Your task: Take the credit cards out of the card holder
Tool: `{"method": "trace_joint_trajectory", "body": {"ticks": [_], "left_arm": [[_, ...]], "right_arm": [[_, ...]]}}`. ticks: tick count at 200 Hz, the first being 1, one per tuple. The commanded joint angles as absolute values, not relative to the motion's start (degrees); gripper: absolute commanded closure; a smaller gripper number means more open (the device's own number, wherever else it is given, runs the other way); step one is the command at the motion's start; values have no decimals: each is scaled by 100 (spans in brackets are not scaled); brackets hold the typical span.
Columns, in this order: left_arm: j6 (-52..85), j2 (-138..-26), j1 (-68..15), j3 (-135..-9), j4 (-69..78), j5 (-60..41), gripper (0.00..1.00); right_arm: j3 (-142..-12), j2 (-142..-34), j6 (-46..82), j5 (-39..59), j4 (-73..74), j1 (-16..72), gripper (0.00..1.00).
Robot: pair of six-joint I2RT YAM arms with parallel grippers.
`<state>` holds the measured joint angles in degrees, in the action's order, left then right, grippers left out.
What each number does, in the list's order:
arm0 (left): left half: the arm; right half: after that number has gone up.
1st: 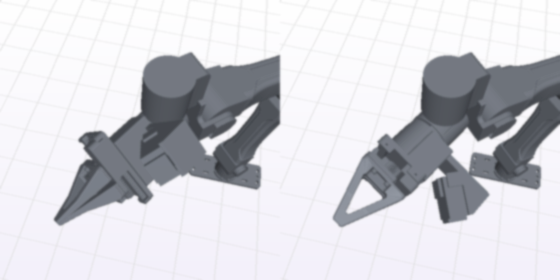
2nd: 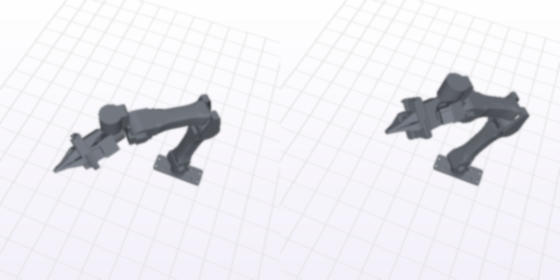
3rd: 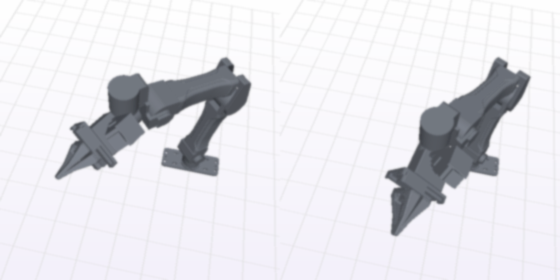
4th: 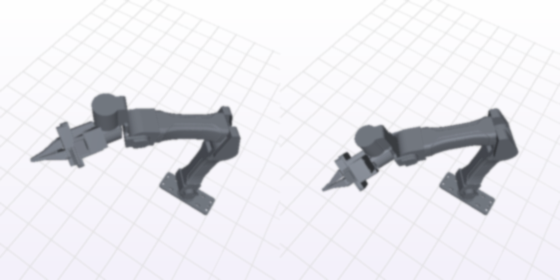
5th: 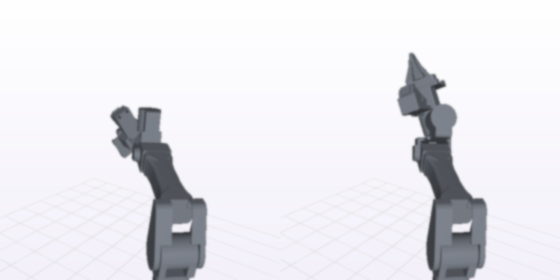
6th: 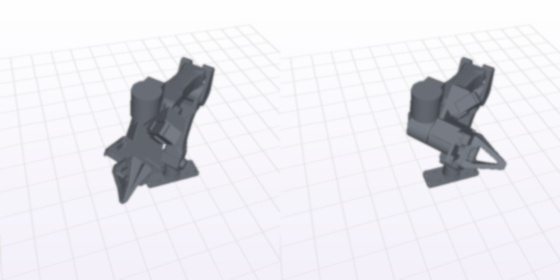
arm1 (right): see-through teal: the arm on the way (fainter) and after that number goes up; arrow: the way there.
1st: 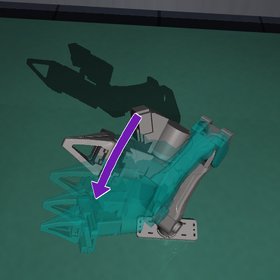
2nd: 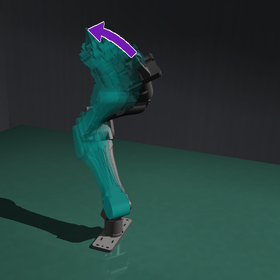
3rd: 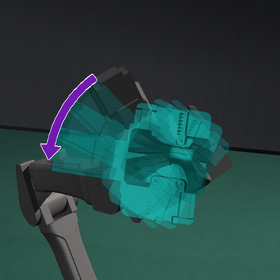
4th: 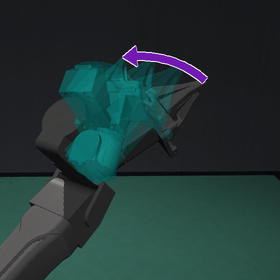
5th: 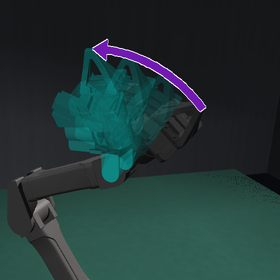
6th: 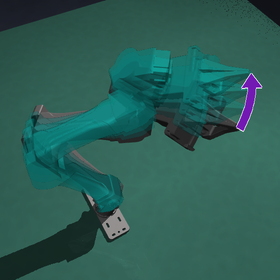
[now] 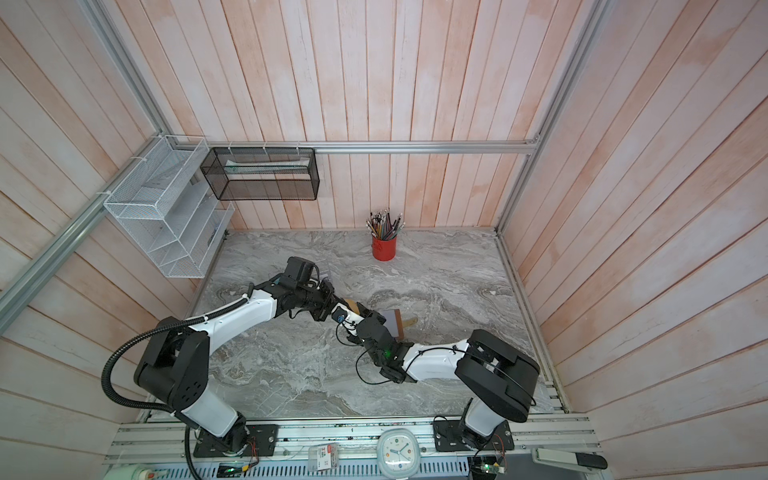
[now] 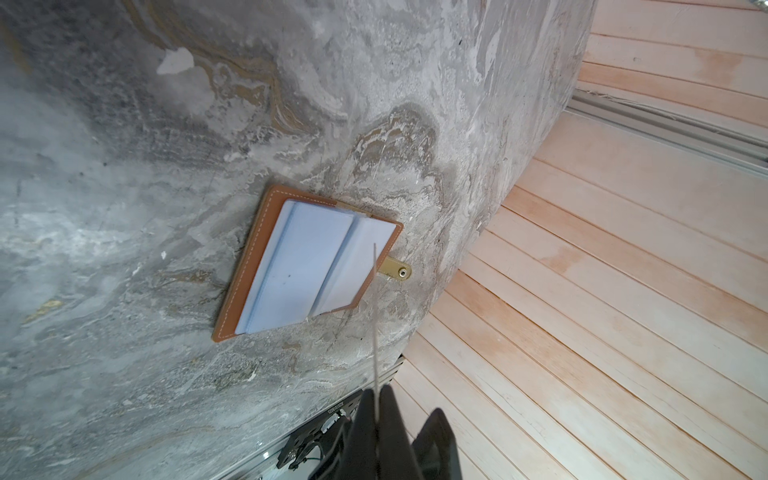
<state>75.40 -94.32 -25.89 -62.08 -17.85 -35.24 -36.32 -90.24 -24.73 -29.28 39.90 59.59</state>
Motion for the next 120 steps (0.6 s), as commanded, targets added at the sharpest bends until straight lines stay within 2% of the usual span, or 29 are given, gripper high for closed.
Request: {"method": "trace_joint_trajectory", "body": {"ticks": [1,27,52,74,120], "left_arm": [[7471,-9389,-2508,-6471,-1883,-3225,100],[7611,-9306,-2398,-6850,-2122,-2610,100],[8027,-9235,-2237,-7250,-2403,-1891,100],[8470,-9169,-2208,-7580,-2684,-1149,100],[9906,-9008,-2207,-7628,-2740,-45,100]], "right_arm": [[-3520,-8633,-2272,-3044,4094,5992,42],[-3386,-8076,-1899,-3074,3856,5978,21],[-3402,-7595,-1411,-3006,3387,5886,9],[-3573,-7321,-857,-2675,2877,5700,4],[-4307,-7258,608,-1470,1716,5001,2]]}}
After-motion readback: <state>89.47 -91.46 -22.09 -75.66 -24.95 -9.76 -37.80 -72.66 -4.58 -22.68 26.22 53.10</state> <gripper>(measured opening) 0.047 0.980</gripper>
